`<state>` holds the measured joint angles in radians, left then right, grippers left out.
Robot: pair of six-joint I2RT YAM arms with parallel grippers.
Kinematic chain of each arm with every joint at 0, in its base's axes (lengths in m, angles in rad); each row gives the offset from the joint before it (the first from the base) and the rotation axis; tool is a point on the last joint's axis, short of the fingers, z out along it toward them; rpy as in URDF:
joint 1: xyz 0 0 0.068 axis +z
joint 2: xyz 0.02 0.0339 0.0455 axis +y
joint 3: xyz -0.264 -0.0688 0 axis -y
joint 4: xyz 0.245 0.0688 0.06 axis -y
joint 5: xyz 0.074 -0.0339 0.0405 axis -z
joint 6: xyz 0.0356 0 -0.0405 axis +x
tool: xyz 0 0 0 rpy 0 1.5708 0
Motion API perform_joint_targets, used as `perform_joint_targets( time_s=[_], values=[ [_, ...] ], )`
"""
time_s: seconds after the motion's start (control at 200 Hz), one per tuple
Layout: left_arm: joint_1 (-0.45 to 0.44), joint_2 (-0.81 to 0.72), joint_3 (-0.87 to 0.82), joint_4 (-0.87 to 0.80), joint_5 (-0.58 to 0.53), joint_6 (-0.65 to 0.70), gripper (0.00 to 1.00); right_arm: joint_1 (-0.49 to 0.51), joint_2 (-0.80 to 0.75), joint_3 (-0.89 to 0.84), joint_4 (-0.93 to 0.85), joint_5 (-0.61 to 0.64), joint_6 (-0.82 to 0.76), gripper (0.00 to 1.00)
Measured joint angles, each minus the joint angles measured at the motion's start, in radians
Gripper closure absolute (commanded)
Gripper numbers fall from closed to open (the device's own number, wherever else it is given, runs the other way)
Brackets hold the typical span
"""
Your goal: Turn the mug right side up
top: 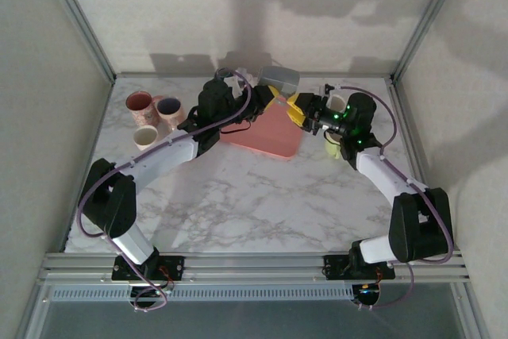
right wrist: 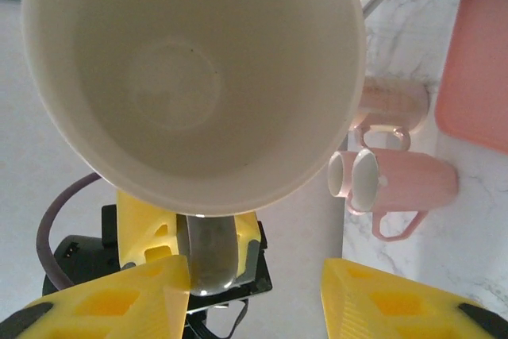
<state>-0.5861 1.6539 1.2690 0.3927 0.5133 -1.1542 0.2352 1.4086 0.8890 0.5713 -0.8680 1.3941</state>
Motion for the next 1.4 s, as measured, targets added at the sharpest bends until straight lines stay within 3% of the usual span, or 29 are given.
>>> perform_joint_targets(
  time_s=[0.611,0.911,1.072,1.207,1.397],
  values=[
    [-0.015,0.0,-0.012,0.035,-0.001,-0.006,1.0,0.076,0.053,-0.024,0.23,0.144,0.191,0.66],
    [-0.014,0.0,-0.023,0.042,-0.021,-0.018,1.0,0.086,0.08,-0.028,0.3,0.162,0.244,0.8],
    [-0.014,0.0,-0.024,0.045,-0.026,-0.028,1.0,0.086,0.079,-0.028,0.299,0.163,0.225,1.0],
    [-0.014,0.0,-0.03,0.045,-0.026,-0.029,1.0,0.086,0.066,-0.026,0.252,0.167,0.184,1.0],
    [-0.014,0.0,-0.034,0.043,-0.023,-0.018,0.6,0.088,0.053,-0.014,0.193,0.169,0.138,1.0]
  ],
)
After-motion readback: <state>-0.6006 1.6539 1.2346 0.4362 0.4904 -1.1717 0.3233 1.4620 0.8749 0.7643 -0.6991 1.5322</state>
